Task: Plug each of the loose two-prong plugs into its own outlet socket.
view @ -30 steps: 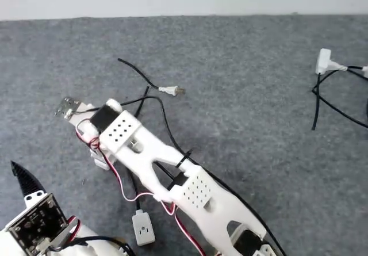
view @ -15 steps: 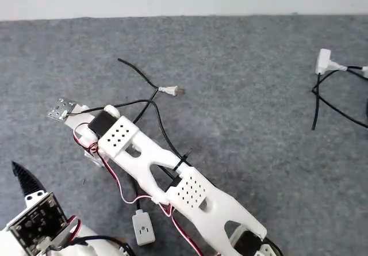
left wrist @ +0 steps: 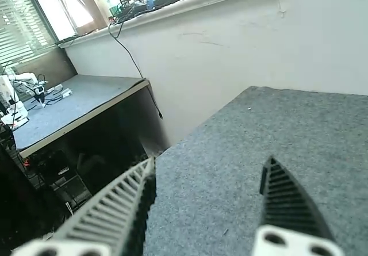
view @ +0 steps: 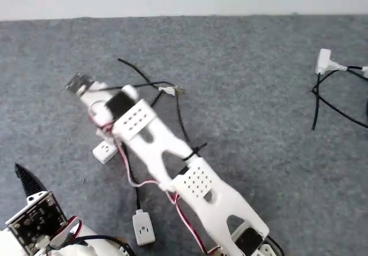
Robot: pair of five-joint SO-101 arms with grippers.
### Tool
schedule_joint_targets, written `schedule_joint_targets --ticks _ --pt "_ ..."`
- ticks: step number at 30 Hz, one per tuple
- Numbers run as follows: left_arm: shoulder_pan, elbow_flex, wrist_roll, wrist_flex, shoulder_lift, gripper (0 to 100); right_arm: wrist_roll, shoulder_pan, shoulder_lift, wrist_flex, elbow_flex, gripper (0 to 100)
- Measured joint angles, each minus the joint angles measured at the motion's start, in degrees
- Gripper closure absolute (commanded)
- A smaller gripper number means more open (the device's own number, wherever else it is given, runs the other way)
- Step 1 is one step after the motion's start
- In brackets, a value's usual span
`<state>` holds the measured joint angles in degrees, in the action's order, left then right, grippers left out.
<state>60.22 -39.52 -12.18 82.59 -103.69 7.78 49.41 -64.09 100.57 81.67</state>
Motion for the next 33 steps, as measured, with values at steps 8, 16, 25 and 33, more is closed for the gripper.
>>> schedule_joint_targets --ticks 8,16,25,33 --pt "-1.6 -2.0 0.0 -0.6 0.0 71 -0.1 -1.1 2.0 0.1 0.0 98.6" --pt "-18.9 -10.5 -3.6 -5.7 0.0 72 -0.2 -5.3 10.5 0.1 0.0 98.6" --pt "-31.2 -21.8 -4.2 -21.8 3.6 72 -0.1 -11.7 32.7 0.1 -10.3 96.7" --pt "-39.8 -20.1 -1.1 -30.2 30.4 71 3.0 -6.6 59.3 0.1 -29.8 87.3"
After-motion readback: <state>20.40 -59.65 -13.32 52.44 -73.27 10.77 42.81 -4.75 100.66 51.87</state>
